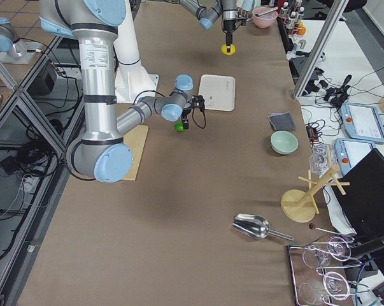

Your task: Place all lemons on tray

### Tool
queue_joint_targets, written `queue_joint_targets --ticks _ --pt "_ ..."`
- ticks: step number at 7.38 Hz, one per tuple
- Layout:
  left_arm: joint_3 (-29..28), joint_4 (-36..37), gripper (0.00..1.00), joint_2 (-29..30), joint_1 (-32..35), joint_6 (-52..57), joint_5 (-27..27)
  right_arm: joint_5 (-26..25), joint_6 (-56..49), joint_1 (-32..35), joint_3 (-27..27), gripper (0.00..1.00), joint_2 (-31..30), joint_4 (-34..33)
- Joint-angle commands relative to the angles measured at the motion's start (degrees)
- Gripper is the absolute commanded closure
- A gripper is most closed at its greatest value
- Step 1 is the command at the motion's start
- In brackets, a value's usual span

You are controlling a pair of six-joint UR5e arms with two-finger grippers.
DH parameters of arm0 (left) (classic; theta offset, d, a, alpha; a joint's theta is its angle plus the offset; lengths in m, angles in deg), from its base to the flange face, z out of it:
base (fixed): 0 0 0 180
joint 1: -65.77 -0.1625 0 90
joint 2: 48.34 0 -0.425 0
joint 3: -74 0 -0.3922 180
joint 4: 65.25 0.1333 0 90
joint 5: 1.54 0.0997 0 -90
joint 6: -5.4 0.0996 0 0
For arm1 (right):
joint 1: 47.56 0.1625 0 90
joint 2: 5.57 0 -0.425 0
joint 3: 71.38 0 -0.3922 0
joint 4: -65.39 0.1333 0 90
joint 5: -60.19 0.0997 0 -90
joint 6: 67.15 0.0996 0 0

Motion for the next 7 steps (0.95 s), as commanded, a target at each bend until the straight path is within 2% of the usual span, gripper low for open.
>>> queue_joint_targets --ticks 1,2,3,5,7 --pt "-0.45 1.01 1.0 2.11 -4.21 -0.13 5.89 -2.71 0.66 -4.1 -0.34 0.0 -0.48 -0.07" --pt "-0.53 1.01 1.0 2.21 -4.92 -0.13 6.34 -2.79 0.66 -4.11 -0.34 0.07 -1.0 -0.07" --pt "-0.53 1.01 1.0 2.21 -5.88 -0.13 7.65 -2.8 0.66 -3.94 -0.25 0.29 -0.92 -0.07" --pt "-0.53 1.01 1.0 2.38 -6.33 -0.13 8.11 -2.62 0.66 -3.14 0.19 1.0 -0.92 0.02" --pt "-0.62 0.92 1.0 2.38 -6.77 -0.05 8.2 -1.93 0.75 -1.22 2.62 1.0 -0.05 -0.07"
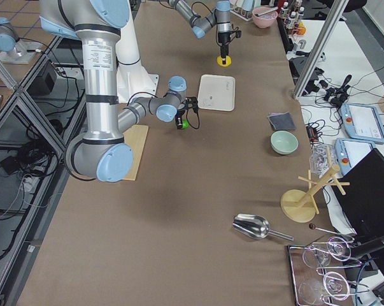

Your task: Place all lemons on tray

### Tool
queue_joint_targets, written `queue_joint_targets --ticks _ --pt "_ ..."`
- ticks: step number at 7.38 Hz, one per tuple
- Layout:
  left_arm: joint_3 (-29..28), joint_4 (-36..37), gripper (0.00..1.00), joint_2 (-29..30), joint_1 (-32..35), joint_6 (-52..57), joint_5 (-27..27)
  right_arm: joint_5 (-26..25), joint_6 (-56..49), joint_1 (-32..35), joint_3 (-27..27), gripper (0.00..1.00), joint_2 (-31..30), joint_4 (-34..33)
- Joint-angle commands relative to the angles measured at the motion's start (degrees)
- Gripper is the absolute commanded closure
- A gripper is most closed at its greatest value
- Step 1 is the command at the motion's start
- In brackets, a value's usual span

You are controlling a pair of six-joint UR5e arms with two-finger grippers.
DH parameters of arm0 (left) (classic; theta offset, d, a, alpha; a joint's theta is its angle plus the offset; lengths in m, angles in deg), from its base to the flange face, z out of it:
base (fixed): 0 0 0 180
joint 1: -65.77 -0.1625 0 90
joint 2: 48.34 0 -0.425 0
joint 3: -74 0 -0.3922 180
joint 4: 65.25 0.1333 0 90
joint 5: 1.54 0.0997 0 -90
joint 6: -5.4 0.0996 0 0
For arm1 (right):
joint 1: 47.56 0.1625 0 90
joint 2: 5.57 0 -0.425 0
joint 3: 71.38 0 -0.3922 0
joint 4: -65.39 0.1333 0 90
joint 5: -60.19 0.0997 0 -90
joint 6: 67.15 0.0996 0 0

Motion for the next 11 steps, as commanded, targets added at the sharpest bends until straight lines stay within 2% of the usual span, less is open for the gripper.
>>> queue_joint_targets --ticks 1,3,5,6,9,10,11 --pt "-0.15 0.14 1.0 0.28 -0.18 0.03 1.28 2.88 0.03 3.23 3.68 1.0 2.08 -0.16" --pt "-2.77 0.15 1.0 2.9 -1.41 -0.06 4.35 4.05 1.86 5.7 2.3 1.0 6.82 -0.33" --pt "-3.75 0.15 1.0 4.41 -4.91 -0.32 10.93 1.42 5.21 6.41 -4.1 1.0 19.35 -6.44" --pt "-4.45 -0.29 1.0 4.85 -6.41 -3.28 12.88 0.89 5.3 6.85 -6.39 1.0 22.98 -7.36" --pt "-6.47 0.06 1.0 6.09 -10.72 -4.63 17.44 0.27 5.22 8.16 -8.6 1.0 25.55 -7.19" --pt "-6.74 -0.03 0.07 5.83 -10.99 -4.02 19.29 0.18 5.13 8.26 -10.61 1.0 26.43 -6.67" --pt "-6.48 -0.03 0.03 5.91 -11.34 -4.19 20.88 -0.34 5.13 8.34 -12.37 1.0 28.18 -6.66"
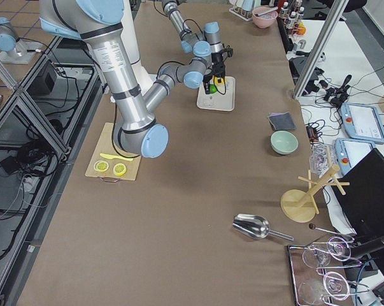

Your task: Place all lemons on tray

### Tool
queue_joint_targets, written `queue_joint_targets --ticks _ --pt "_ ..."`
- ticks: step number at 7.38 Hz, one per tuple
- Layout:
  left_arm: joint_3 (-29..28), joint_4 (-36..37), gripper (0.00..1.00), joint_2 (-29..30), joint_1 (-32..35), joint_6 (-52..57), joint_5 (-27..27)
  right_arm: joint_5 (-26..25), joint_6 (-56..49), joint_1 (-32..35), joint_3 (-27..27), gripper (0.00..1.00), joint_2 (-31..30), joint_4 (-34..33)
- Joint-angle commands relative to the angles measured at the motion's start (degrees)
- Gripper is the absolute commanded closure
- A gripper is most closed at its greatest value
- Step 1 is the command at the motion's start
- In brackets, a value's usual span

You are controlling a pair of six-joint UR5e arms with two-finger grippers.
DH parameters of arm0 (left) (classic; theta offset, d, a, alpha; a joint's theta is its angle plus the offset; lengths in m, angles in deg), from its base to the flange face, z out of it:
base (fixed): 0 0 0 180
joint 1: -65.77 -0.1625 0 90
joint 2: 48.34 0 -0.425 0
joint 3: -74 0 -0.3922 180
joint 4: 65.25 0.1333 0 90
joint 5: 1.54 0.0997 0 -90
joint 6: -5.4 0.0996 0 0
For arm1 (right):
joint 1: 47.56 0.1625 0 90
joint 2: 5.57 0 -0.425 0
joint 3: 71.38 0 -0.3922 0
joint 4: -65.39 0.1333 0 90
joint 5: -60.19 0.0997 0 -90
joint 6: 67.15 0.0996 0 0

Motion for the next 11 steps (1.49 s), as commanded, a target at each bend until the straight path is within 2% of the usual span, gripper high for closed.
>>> queue_joint_targets --ticks 1,3,6,7,8,11 --pt "0.45 -0.12 0.03 -0.19 -0.92 -0.05 2.09 -1.14 -0.04 0.28 -4.63 1.0 4.04 0.15" --pt "1.15 -0.03 0.03 -0.28 1.08 0.3 1.13 -1.93 0.22 0.19 -8.94 1.0 6.86 0.33" --pt "2.03 -0.03 0.03 -1.5 7.5 4.4 -7.56 -2.38 0.14 -0.33 -14.05 1.0 8.8 0.42" --pt "2.9 -0.12 0.03 -2.9 9.69 4.95 -10.97 -2.38 0.31 -0.59 -15.28 0.69 8.89 0.33" --pt "3.17 -0.12 0.03 -3.35 11.19 5.31 -12.57 -2.38 1.62 -1.12 -15.29 0.01 8.63 0.33" --pt "8.26 -0.47 0.02 -8.17 13.92 5.4 -12.77 -1.42 2.07 0.44 -13.45 0.0 9.85 -0.11"
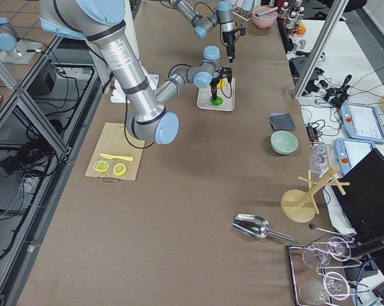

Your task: Place all lemons on tray

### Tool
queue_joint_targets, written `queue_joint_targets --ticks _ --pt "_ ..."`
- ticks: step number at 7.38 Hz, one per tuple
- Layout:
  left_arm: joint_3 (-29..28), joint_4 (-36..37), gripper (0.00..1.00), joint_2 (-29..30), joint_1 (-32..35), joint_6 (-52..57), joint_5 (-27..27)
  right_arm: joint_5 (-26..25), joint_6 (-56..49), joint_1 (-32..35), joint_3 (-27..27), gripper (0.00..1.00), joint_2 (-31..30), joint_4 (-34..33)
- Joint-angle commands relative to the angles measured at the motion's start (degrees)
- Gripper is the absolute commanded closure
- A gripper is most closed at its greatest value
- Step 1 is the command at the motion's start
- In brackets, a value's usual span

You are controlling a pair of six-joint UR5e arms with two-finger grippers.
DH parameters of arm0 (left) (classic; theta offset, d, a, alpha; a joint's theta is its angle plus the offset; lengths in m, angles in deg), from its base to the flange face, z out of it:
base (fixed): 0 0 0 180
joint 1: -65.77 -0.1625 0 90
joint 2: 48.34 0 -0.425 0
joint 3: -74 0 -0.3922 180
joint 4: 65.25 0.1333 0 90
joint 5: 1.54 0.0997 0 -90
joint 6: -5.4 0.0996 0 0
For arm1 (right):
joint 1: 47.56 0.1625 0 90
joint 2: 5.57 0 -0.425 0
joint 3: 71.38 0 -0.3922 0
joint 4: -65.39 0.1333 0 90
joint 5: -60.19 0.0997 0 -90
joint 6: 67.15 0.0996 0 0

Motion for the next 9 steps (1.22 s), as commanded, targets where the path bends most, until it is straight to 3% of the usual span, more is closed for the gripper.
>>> queue_joint_targets --ticks 1,2,4,5,7,8,9 --pt "2.61 1.75 0.02 -2.53 3.28 -0.04 -1.08 4.32 -1.95 4.72 2.58 0.0 0.38 -0.7" --pt "3.31 2.3 0.02 -5.14 7.65 2.39 -3.09 7.23 -11.02 9.02 4.6 0.0 -1.54 -1.05" --pt "8.12 2.3 0.02 -17.84 14.26 26.39 -3.29 13.28 -23.1 17.97 8.04 0.0 -9.78 -0.79" --pt "8.41 1.78 0.02 -22.96 19.42 29.02 -3.55 18.02 -30.11 22.72 8.13 0.0 -13.04 -0.36" --pt "7.89 1.68 0.02 -30.45 28.05 36.81 -4.69 20.17 -35.1 28.97 8.05 0.0 -17.62 -0.44" --pt "6.5 3.69 0.02 -33.18 32.44 43.31 -4.69 21.4 -38.84 33.97 8.05 0.0 -19.9 -1.22" --pt "5.7 11.71 0.02 -33.99 37.36 46.77 -4.6 22.36 -52.19 37.94 7.7 0.0 -21.75 -5.75"
